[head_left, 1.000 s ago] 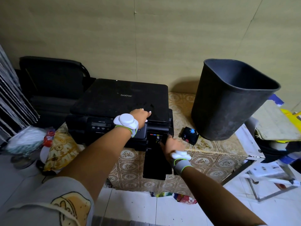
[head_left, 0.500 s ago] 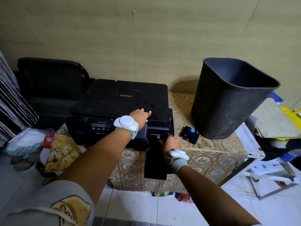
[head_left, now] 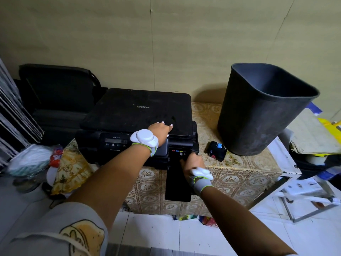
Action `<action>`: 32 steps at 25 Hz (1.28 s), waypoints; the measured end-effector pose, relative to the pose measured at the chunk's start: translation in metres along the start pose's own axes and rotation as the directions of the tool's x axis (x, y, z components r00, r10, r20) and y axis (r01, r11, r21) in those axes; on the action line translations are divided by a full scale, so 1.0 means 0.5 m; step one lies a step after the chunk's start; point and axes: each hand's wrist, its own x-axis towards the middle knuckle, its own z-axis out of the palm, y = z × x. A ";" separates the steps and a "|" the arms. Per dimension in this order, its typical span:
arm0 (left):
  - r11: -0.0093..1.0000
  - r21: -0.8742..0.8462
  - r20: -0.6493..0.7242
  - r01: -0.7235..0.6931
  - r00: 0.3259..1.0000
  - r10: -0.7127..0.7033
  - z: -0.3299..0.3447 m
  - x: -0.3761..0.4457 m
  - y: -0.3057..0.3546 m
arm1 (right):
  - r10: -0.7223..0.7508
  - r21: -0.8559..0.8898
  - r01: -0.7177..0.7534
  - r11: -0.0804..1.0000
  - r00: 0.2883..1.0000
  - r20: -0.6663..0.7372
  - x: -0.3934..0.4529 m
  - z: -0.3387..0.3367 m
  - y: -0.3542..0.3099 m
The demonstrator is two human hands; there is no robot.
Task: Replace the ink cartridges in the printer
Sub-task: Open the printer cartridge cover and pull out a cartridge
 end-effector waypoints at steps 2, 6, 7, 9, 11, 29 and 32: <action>1.000 0.010 -0.004 -0.001 1.000 0.001 0.002 0.002 0.000 | -0.018 -0.023 0.018 1.000 1.000 -0.010 -0.009 -0.002 0.006; 1.000 -0.002 0.003 0.008 1.000 -0.008 0.005 0.004 0.000 | -0.055 -0.074 0.055 0.996 0.998 -0.002 -0.019 -0.006 0.008; 1.000 -0.006 0.007 0.004 1.000 -0.004 0.005 0.005 -0.001 | -0.027 -0.048 0.027 0.998 1.000 0.003 -0.019 -0.007 0.005; 1.000 -0.005 0.008 -0.002 1.000 0.002 0.008 0.006 -0.003 | 0.039 0.002 -0.039 0.999 0.999 0.005 -0.016 -0.007 0.000; 1.000 -0.005 0.002 -0.004 1.000 0.004 0.008 0.007 -0.004 | 0.051 -0.021 -0.050 0.999 0.999 0.007 -0.011 -0.005 0.000; 1.000 -0.009 0.002 -0.013 1.000 0.013 0.012 0.011 -0.006 | 0.202 0.000 -0.202 0.979 0.979 0.016 -0.004 0.007 0.013; 1.000 -0.005 -0.001 -0.013 1.000 0.013 0.013 0.012 -0.007 | 0.196 0.049 -0.198 0.979 0.980 0.044 -0.006 0.010 0.023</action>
